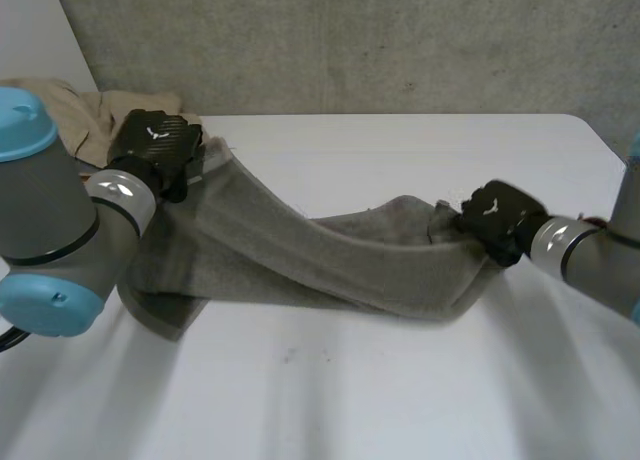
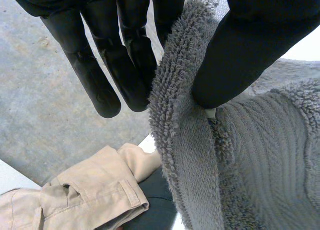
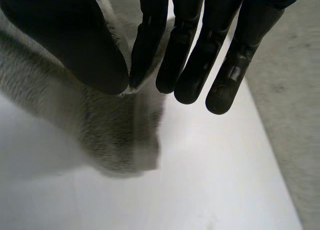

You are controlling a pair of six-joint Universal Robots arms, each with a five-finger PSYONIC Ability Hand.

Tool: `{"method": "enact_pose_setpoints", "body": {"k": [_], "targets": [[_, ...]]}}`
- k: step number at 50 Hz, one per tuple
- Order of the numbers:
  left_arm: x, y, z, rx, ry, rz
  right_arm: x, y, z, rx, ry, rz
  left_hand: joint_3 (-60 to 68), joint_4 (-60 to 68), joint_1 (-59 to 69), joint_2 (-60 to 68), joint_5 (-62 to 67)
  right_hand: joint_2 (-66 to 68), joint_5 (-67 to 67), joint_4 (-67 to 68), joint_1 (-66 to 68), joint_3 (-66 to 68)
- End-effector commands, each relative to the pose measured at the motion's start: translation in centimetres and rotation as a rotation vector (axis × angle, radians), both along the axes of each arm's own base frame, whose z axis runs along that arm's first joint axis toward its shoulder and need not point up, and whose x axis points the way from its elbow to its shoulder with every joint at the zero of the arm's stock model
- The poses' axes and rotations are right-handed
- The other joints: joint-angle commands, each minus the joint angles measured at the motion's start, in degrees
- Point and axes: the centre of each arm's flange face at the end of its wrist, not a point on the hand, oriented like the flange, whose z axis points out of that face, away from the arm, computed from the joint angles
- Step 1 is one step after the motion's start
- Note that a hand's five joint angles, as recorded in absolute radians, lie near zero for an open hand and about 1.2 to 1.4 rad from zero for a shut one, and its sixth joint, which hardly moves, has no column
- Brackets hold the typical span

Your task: Fold the laundry.

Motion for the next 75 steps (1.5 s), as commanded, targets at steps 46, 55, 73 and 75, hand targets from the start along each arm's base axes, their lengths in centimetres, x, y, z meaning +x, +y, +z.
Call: {"method": "enact_pose_setpoints", "body": {"k": [46, 55, 73, 75], "targets": [[-3.5, -1.4, 11.1, -0.523, 0.39, -0.251, 1.7, -1.3, 8.5, -0.101, -0.509, -0.374, 12.0, 11.35, 14.93, 11.45, 14.68, -57.24, -56.47, -57.89, -46.82, -57.7], [-2.8, 1.6, 14.7, -0.581, 0.413, -0.272, 1.9, 2.0, 4.5, 0.358, -0.763, -0.508, 12.0, 11.35, 14.93, 11.45, 14.68, -56.91, -56.14, -57.56, -46.49, -57.37], [-3.7, 7.6, 19.7, -0.595, 0.461, -0.348, 12.2, 8.7, -0.1, 0.888, -0.985, -0.381, 12.0, 11.35, 14.93, 11.45, 14.68, -57.33, -56.56, -57.98, -46.91, -57.79], [-3.8, 7.7, 19.7, -0.596, 0.463, -0.347, 13.2, 9.5, -0.8, 0.92, -0.982, -0.365, 12.0, 11.35, 14.93, 11.45, 14.68, -57.33, -56.56, -57.98, -46.91, -57.79]]}}
